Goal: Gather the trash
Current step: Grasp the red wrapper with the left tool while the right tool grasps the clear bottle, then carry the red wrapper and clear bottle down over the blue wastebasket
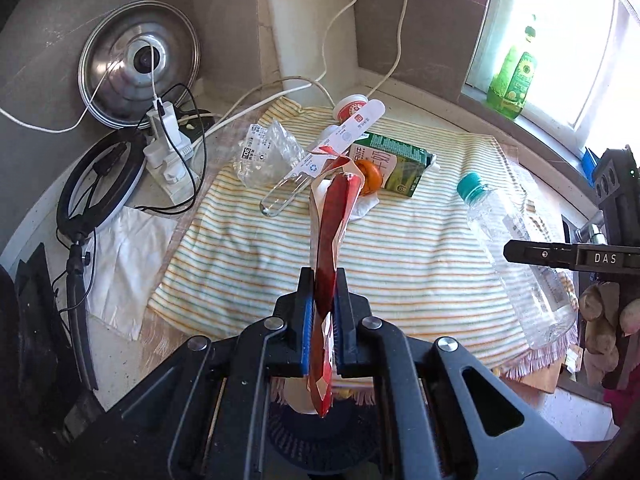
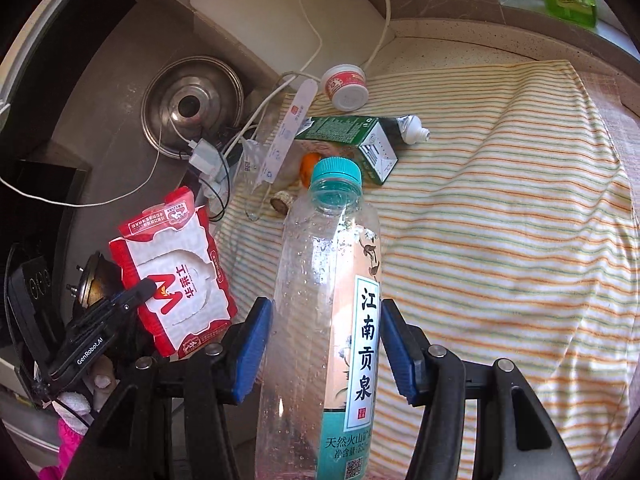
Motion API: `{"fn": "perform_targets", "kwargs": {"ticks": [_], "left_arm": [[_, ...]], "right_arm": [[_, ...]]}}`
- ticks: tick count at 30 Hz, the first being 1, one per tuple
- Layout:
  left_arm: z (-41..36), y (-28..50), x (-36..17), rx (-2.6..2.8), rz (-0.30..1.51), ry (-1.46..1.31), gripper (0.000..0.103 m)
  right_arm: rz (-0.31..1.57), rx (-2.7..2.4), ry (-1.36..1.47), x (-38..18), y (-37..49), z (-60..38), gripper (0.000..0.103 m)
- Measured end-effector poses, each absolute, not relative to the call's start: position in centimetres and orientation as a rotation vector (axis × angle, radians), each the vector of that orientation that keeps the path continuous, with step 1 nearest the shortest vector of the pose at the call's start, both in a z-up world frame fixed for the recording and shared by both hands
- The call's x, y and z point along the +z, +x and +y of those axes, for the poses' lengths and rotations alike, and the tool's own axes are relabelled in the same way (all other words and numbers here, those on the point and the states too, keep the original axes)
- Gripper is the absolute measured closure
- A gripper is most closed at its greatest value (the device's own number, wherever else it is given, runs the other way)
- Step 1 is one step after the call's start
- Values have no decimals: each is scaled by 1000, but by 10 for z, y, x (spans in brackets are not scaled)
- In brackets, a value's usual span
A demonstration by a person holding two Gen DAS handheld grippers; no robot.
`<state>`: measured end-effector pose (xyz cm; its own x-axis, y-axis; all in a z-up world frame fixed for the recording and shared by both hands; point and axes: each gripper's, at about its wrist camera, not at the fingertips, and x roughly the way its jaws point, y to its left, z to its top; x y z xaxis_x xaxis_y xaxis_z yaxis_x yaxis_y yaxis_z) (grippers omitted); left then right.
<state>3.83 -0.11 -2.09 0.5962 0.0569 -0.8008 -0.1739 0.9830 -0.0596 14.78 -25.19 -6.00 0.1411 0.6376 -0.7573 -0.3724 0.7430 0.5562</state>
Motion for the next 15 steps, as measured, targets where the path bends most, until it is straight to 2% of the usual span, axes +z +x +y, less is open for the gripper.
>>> {"fn": "perform_targets", "kwargs": {"ticks": [15], "left_arm": [[16,-59,-34,112,944,-158,97]], "right_arm": [[1229,755,225,-51,53,-224,46]]}}
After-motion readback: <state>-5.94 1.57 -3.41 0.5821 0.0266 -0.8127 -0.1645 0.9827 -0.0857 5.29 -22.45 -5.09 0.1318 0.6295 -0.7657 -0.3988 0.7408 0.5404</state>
